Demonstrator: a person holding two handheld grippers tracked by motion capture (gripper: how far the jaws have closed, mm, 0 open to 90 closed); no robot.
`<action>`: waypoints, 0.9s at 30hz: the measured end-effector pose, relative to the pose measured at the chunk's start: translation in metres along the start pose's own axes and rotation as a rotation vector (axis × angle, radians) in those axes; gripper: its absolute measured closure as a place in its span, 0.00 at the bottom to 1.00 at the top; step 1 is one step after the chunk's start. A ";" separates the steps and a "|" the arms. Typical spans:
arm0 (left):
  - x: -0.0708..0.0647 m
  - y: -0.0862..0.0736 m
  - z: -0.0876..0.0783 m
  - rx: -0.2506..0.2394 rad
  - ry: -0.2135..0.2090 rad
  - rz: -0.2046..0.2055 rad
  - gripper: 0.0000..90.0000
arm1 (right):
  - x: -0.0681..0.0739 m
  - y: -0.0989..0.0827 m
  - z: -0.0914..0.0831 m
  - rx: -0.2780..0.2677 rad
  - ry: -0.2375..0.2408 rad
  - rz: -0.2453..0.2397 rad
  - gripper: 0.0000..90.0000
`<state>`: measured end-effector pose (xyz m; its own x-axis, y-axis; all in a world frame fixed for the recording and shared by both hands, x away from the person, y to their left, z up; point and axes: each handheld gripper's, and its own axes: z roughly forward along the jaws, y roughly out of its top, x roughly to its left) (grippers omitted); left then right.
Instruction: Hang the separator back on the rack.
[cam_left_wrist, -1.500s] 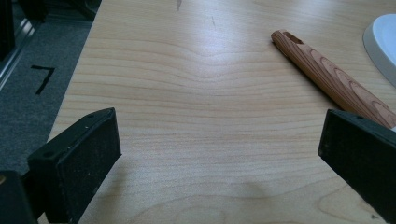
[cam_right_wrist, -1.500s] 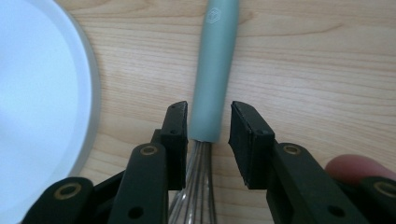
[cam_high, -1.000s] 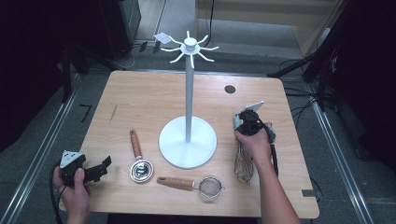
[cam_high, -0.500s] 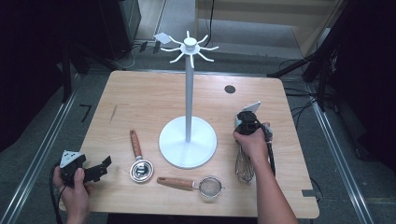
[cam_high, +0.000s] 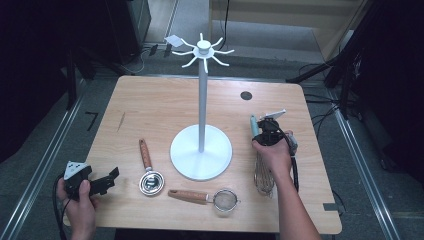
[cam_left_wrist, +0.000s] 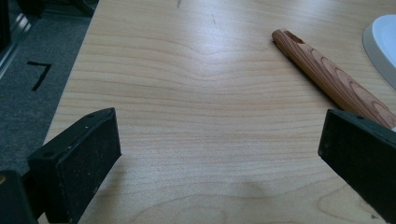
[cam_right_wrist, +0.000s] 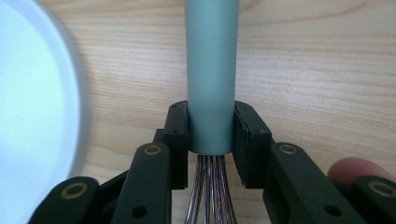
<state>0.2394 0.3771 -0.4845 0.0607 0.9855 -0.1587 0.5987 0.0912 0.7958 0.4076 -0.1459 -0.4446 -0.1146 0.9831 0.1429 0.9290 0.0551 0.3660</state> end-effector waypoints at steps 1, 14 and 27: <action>0.000 0.000 0.000 0.000 0.000 0.000 0.00 | 0.001 -0.001 -0.004 -0.020 0.004 -0.001 0.79; 0.000 0.000 0.000 -0.001 0.004 0.004 0.00 | 0.005 -0.020 -0.042 -0.262 0.143 -0.056 0.79; 0.000 0.000 0.000 -0.001 0.004 0.004 0.00 | 0.021 -0.033 -0.073 -0.474 0.237 -0.171 0.79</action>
<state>0.2393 0.3767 -0.4844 0.0599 0.9863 -0.1534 0.5975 0.0877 0.7971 0.3488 -0.1402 -0.3867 -0.3762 0.8980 0.2281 0.6369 0.0718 0.7676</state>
